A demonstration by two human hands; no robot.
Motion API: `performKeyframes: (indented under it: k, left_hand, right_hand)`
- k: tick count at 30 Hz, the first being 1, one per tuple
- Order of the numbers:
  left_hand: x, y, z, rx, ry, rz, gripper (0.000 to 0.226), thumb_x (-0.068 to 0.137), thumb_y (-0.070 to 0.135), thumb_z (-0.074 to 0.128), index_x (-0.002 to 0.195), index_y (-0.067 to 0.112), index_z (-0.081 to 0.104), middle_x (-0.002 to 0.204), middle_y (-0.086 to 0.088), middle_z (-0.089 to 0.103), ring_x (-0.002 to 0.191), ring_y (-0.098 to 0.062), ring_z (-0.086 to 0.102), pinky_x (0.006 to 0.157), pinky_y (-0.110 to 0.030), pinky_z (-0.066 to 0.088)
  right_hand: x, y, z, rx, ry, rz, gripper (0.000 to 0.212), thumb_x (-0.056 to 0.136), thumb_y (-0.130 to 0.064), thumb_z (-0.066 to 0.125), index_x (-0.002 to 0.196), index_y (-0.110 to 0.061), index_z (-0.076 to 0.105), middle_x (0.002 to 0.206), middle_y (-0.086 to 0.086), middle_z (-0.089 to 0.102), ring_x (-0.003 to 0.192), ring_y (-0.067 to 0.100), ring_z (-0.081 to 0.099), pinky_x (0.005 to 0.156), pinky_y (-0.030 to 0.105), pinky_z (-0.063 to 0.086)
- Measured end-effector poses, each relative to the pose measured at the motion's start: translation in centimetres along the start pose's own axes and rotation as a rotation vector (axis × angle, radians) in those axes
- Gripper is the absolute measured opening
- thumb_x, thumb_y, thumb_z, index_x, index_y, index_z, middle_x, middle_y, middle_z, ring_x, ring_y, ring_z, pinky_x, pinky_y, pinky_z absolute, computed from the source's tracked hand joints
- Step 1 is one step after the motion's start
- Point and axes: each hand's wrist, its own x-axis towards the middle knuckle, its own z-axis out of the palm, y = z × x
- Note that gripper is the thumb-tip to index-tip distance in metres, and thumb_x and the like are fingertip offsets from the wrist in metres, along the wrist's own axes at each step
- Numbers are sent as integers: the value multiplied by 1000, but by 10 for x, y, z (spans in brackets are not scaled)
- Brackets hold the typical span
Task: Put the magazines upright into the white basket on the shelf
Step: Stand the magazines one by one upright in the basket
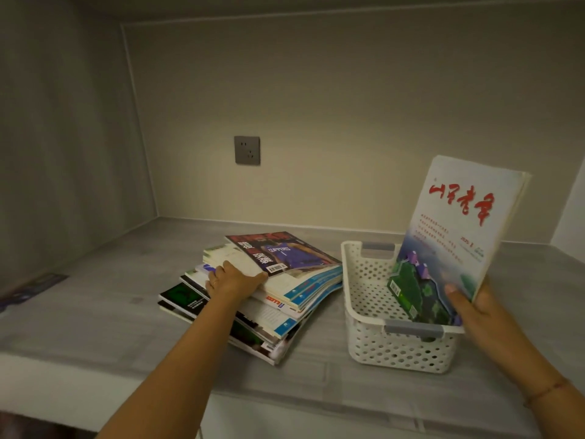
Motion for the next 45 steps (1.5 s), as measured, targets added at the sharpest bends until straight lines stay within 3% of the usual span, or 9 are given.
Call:
performKeyframes:
  k: [6, 9, 13, 23, 26, 28, 34, 40, 45]
  left_hand:
    - [-3, 19, -3, -123, -17, -137, 119, 69, 87, 37, 151, 9, 0, 159, -18, -1, 146, -35, -8, 115, -51, -5]
    - [-3, 32, 7, -101, 11, -183, 134, 59, 89, 47, 149, 8, -10, 158, -22, -8, 145, -37, -13, 112, -53, -14]
    - [-1, 30, 15, -81, 49, -143, 135, 60, 83, 56, 149, 8, -11, 157, -23, -10, 144, -37, -15, 112, -52, -15]
    - [-9, -13, -14, -117, -95, 105, 89, 75, 61, 66, 141, 12, 34, 146, -12, 40, 137, -32, 33, 113, -51, 26]
    - [-21, -29, -18, -216, -228, 196, 80, 76, 42, 75, 139, 16, 35, 140, -8, 49, 129, -29, 45, 108, -50, 36]
    - [-25, -30, -24, -322, -268, 133, 75, 74, 33, 78, 136, 15, 39, 135, -8, 53, 122, -28, 51, 104, -44, 41]
    - [-14, 2, -31, -506, -50, -157, 60, 73, 41, 77, 117, 7, 54, 116, -16, 63, 108, -35, 60, 97, -48, 46]
    - [-15, 5, -25, -499, -2, -142, 48, 75, 38, 77, 104, 6, 54, 89, -10, 64, 62, -20, 60, 61, -31, 53]
    - [-24, -9, -37, -1031, -349, -113, 28, 82, 2, 67, 109, 1, 56, 89, -17, 70, 71, -28, 68, 54, -35, 57]
  right_hand:
    - [-1, 1, 1, -17, 36, 52, 51, 93, -26, 44, 141, -21, 28, 121, -2, 46, 91, 15, 51, 62, 19, 41]
    - [1, 3, 1, -14, 43, 74, 51, 92, -26, 45, 140, -21, 29, 118, -2, 47, 82, 7, 51, 60, 21, 42]
    - [2, 1, 2, 21, 38, 66, 52, 92, -24, 45, 141, -25, 28, 122, -7, 43, 102, 14, 46, 75, 24, 41]
    - [-1, -6, 0, -5, 58, 37, 48, 93, -18, 44, 139, -18, 31, 118, 0, 48, 71, 3, 45, 56, 6, 45]
    - [-3, -9, 1, -14, 64, 38, 47, 94, -19, 44, 139, -16, 32, 118, 1, 48, 72, 2, 45, 61, 16, 43]
    - [-4, -10, 2, -8, 62, 37, 46, 94, -19, 44, 138, -16, 32, 119, 1, 48, 72, 2, 46, 59, 16, 44]
    - [-7, -15, 3, 16, 57, 62, 47, 93, -21, 44, 139, -20, 32, 120, -1, 49, 87, 11, 53, 73, 27, 43]
    - [-5, -13, 3, -4, 67, 86, 48, 93, -22, 44, 139, -14, 32, 114, 2, 48, 81, 14, 51, 58, 21, 39]
    - [-1, -6, 2, -27, 76, 76, 48, 94, -22, 44, 139, -14, 31, 110, 4, 50, 70, 5, 47, 57, 23, 38]
